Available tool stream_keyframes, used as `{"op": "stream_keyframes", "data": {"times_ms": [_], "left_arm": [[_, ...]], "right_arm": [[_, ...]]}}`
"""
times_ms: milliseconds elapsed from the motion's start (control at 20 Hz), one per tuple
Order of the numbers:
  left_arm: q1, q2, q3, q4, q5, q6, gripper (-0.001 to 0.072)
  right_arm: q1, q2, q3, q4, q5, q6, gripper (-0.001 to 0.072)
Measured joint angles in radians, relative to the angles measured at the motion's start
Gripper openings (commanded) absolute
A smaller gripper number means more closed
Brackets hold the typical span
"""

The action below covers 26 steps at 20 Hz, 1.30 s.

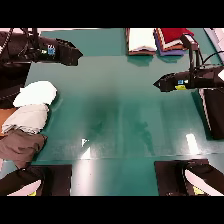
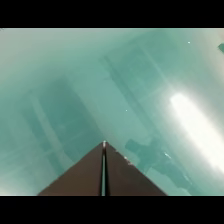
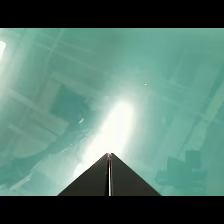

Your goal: Fold the shirts.

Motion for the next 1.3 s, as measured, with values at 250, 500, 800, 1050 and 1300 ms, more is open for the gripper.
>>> {"op": "stream_keyframes", "data": {"times_ms": [250, 500, 800, 1050, 1300], "left_arm": [[0.000, 0.000, 0.000, 0.000, 0.000, 0.000, 0.0025], [0.000, 0.000, 0.000, 0.000, 0.001, 0.000, 0.0025], [0.001, 0.000, 0.000, 0.014, 0.055, 0.000, 0.0405], [0.106, -0.041, -0.002, 0.277, 0.040, -0.120, 0.0684], [0.299, -0.198, -0.020, 0.405, -0.076, -0.175, 0.0684]], "right_arm": [[0.000, 0.000, 0.000, 0.001, 0.000, 0.000, 0.0018], [0.000, 0.000, 0.000, 0.001, 0.000, 0.000, 0.0018], [0.000, 0.000, 0.000, 0.001, 0.000, 0.000, 0.0018], [0.000, 0.000, 0.000, 0.000, -0.006, 0.000, 0.0018], [0.000, 0.000, 0.000, 0.000, -0.010, 0.000, 0.0018]]}}
